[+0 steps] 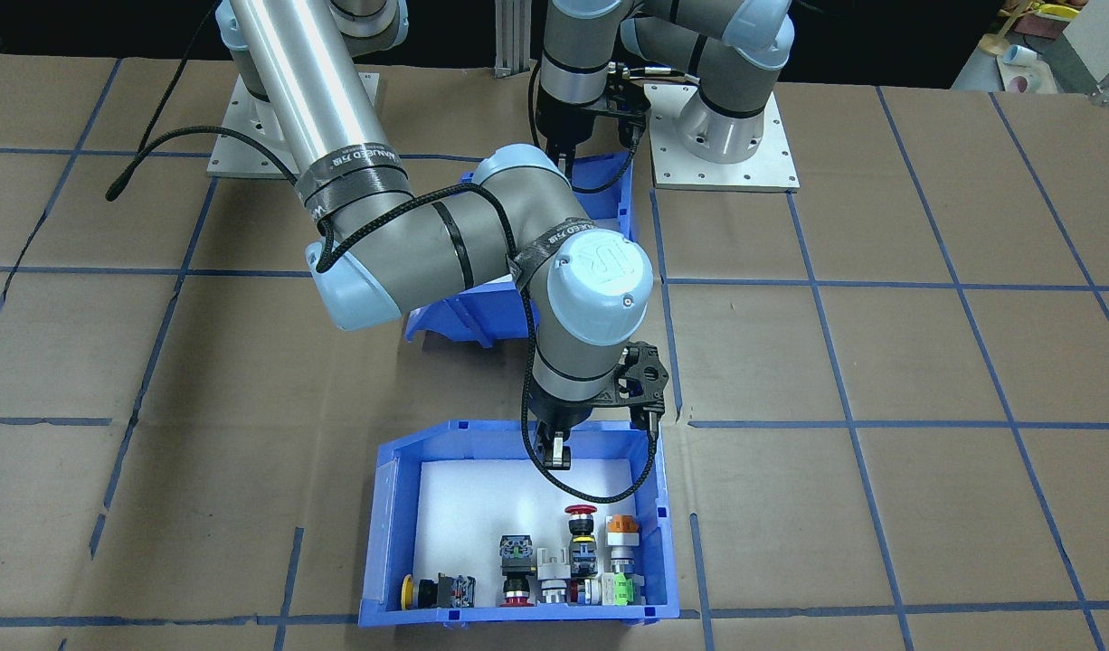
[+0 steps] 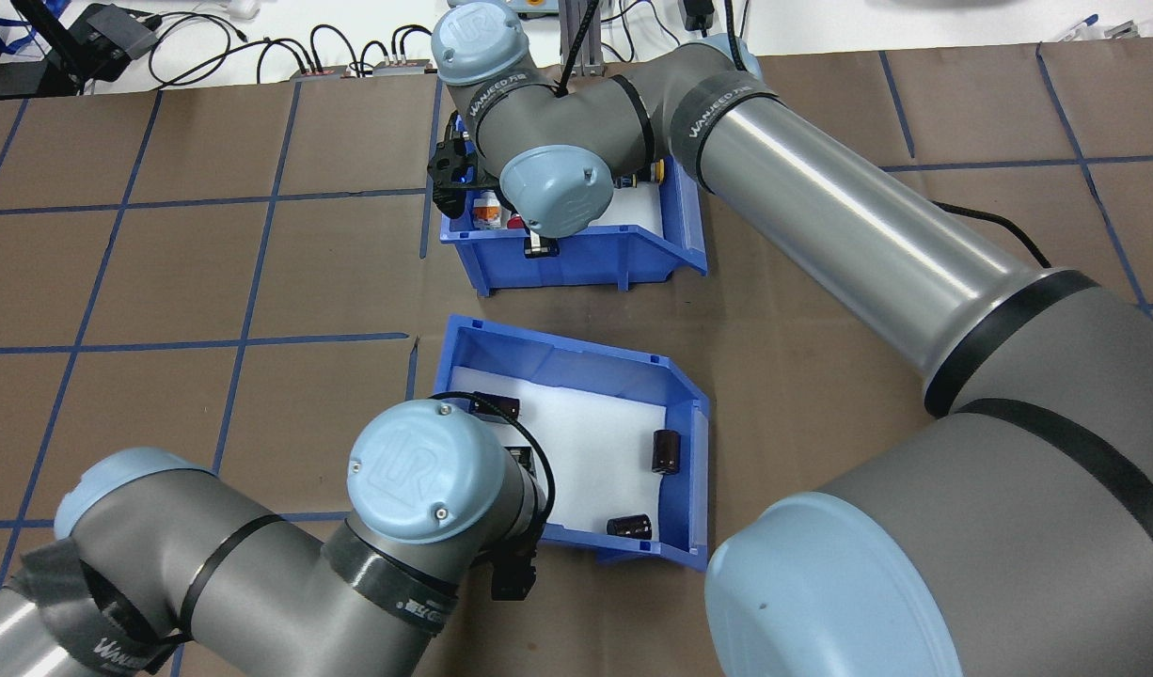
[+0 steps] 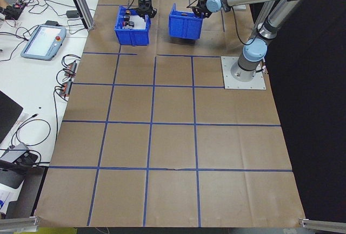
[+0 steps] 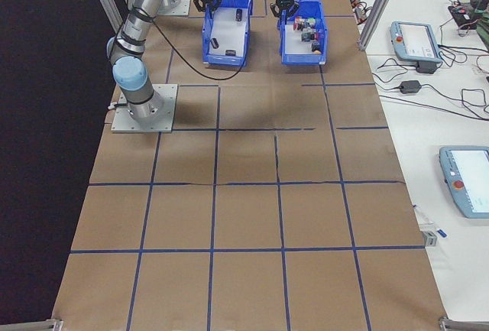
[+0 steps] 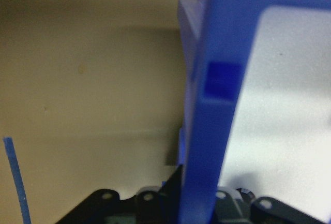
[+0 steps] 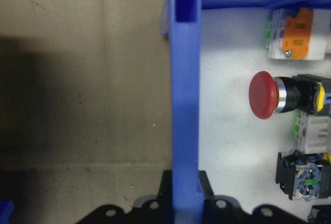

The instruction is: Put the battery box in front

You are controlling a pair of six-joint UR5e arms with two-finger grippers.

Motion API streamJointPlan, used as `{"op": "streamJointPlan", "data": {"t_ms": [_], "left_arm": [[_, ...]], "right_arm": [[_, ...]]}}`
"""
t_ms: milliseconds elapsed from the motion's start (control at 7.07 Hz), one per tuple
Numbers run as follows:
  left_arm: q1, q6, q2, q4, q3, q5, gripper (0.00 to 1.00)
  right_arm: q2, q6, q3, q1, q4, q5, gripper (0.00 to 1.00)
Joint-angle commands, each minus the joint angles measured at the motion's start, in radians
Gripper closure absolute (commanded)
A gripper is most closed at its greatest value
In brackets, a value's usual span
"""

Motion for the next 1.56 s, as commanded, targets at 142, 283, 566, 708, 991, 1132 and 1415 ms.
{"op": "streamJointPlan", "data": {"t_ms": [142, 283, 566, 708, 991, 1132, 1415], "left_arm": [[0.079, 0.032, 0.054, -0.043, -0.002, -0.049, 1.0], [0.121, 0.036, 0.071, -0.044, -0.002, -0.088, 1.0], [0.264, 0.128, 0.121, -0.097, -0.002, -0.183, 1.0], [0.339, 0.206, 0.135, -0.124, 0.0, -0.215, 1.0], [0.473, 0.335, 0.1, -0.129, 0.009, -0.322, 1.0], [0.517, 0.41, 0.055, -0.116, 0.02, -0.377, 1.0], [0.541, 0.428, -0.082, -0.101, 0.111, -0.48, 1.0]], "right_arm": [[-0.075, -0.108, -0.005, -0.071, 0.0, -0.008, 0.94], [-0.104, -0.127, 0.004, -0.123, 0.006, -0.006, 0.94], [-0.139, -0.249, 0.019, -0.227, 0.011, -0.005, 0.94], [-0.167, -0.315, 0.044, -0.287, 0.009, -0.005, 0.94], [-0.227, -0.462, 0.097, -0.413, 0.008, 0.004, 0.94], [-0.245, -0.548, 0.12, -0.476, 0.006, 0.009, 0.94], [-0.276, -0.599, 0.145, -0.547, 0.011, 0.008, 0.94]]}}
